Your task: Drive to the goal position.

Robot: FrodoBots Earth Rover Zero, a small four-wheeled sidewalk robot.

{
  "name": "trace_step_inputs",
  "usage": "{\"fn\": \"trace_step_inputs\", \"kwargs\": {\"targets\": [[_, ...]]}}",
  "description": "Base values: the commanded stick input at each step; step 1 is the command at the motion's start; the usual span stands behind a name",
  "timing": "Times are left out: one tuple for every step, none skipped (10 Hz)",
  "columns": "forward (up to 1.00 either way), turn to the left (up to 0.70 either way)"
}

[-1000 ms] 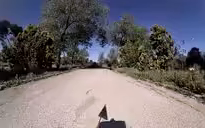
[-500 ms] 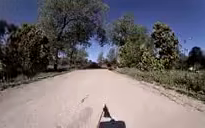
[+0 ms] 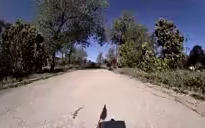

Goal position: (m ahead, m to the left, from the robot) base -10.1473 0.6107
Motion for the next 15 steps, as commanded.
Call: {"fn": "trace_step_inputs", "kwargs": {"targets": [[1.0, 0.04], [1.0, 0.04], [1.0, 0.04], [1.0, 0.04], [1.0, 0.04], [1.0, 0.04], [1.0, 0.04], [1.0, 0.04], [1.0, 0.04], [1.0, 0.04], [1.0, 0.04], [1.0, 0.04], [1.0, 0.04], [1.0, 0.04], [1.0, 0.04]]}}
